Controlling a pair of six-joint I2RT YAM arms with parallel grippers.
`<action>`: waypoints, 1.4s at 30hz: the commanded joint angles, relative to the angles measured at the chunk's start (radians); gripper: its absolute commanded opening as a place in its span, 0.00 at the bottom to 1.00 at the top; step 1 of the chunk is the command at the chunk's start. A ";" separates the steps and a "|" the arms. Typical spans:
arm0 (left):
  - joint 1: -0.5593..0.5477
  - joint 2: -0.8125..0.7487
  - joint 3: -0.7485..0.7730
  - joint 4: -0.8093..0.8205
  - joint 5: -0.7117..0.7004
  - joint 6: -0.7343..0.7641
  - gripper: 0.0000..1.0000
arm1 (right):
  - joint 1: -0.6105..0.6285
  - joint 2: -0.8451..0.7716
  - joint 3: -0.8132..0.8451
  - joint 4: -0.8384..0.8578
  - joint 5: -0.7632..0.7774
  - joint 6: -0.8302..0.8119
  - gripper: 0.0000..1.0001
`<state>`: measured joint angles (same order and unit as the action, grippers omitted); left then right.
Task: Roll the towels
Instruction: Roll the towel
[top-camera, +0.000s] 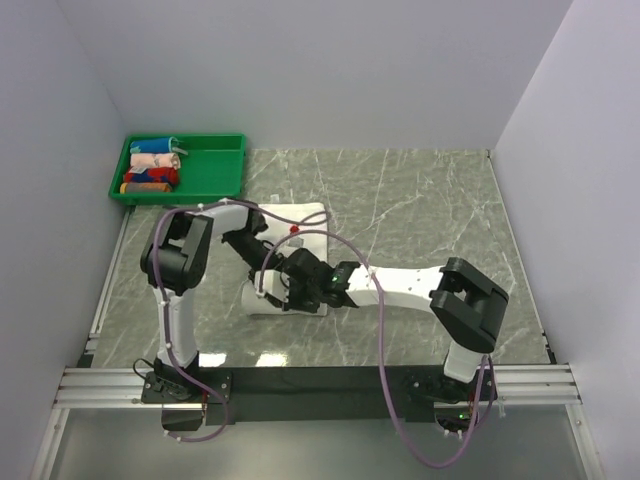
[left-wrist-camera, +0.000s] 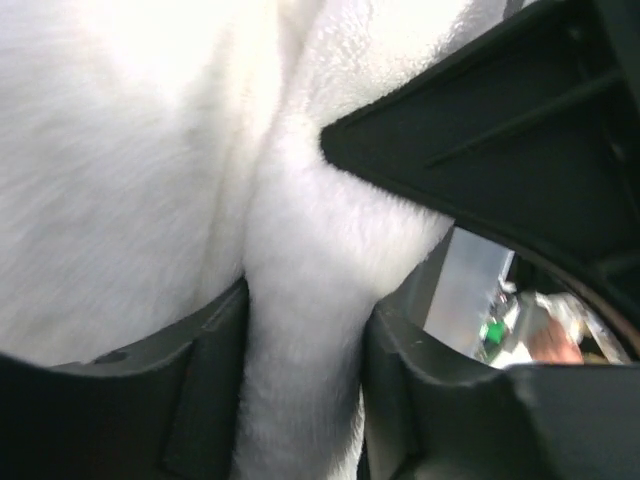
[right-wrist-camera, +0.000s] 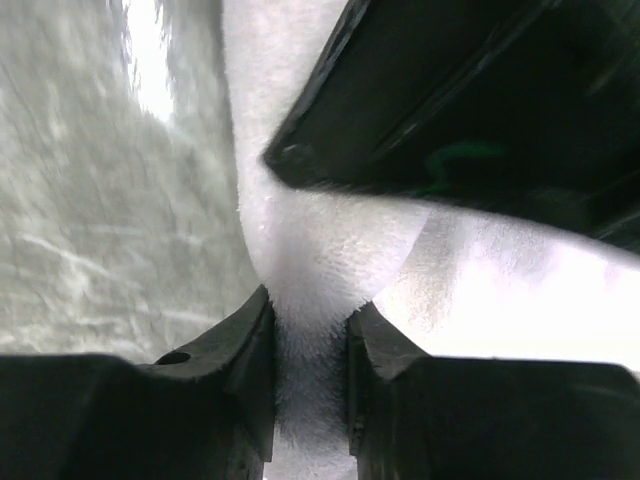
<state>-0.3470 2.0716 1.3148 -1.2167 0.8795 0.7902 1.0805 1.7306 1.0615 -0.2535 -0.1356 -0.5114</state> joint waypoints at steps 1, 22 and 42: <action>0.126 -0.085 0.055 0.168 -0.110 0.026 0.51 | -0.004 0.056 0.002 -0.217 -0.246 0.071 0.00; 0.401 -0.896 -0.378 0.271 -0.164 0.225 0.86 | -0.228 0.495 0.391 -0.578 -0.731 0.108 0.00; -0.382 -1.214 -0.798 0.683 -0.511 0.035 0.89 | -0.292 0.785 0.606 -0.742 -0.871 0.088 0.00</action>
<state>-0.6849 0.8474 0.5262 -0.6094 0.4141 0.8845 0.7887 2.4222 1.6855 -1.0172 -1.2732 -0.3817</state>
